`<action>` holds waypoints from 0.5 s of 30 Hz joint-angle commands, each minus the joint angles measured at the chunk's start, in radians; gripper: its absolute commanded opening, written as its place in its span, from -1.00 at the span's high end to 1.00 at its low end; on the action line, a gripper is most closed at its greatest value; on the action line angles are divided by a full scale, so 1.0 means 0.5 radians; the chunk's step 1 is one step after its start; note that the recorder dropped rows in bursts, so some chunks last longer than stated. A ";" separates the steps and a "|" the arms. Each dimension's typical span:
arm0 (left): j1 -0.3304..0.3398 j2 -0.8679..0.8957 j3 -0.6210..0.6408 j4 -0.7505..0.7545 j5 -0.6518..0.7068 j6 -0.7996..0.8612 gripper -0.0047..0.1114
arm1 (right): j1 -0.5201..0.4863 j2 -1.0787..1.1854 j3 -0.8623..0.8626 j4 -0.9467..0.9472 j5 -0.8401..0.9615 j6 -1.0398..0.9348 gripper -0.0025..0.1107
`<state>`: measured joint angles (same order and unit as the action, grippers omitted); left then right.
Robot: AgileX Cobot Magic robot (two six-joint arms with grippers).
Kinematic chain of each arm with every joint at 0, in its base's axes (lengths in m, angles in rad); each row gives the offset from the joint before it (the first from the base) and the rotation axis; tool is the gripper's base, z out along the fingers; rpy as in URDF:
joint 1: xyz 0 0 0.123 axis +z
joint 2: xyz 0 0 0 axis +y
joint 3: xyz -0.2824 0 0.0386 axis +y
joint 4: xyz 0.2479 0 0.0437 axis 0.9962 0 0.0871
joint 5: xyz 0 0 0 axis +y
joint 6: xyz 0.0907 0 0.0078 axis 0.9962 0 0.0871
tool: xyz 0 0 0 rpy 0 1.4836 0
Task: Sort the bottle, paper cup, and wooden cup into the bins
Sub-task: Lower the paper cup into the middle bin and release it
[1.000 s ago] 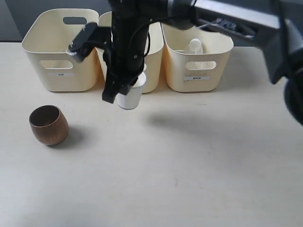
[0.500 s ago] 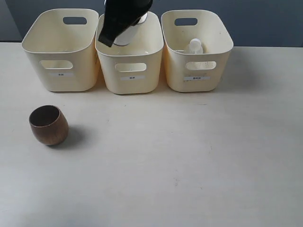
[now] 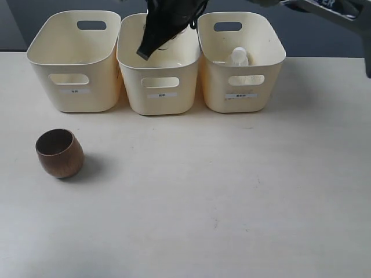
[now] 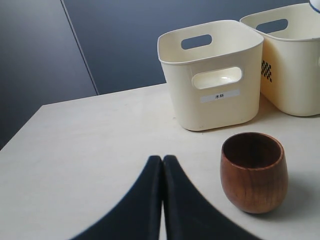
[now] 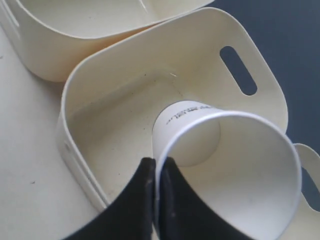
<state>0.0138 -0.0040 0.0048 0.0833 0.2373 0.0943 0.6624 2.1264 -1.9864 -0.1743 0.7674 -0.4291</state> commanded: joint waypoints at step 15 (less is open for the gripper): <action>0.005 0.008 -0.010 -0.001 -0.010 -0.012 0.92 | -0.090 0.280 -0.007 -0.001 -0.265 -0.008 0.97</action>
<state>0.0138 -0.0040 0.0048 0.0833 0.2373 0.0943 0.6221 2.2538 -1.9864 -0.1743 0.6439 -0.4291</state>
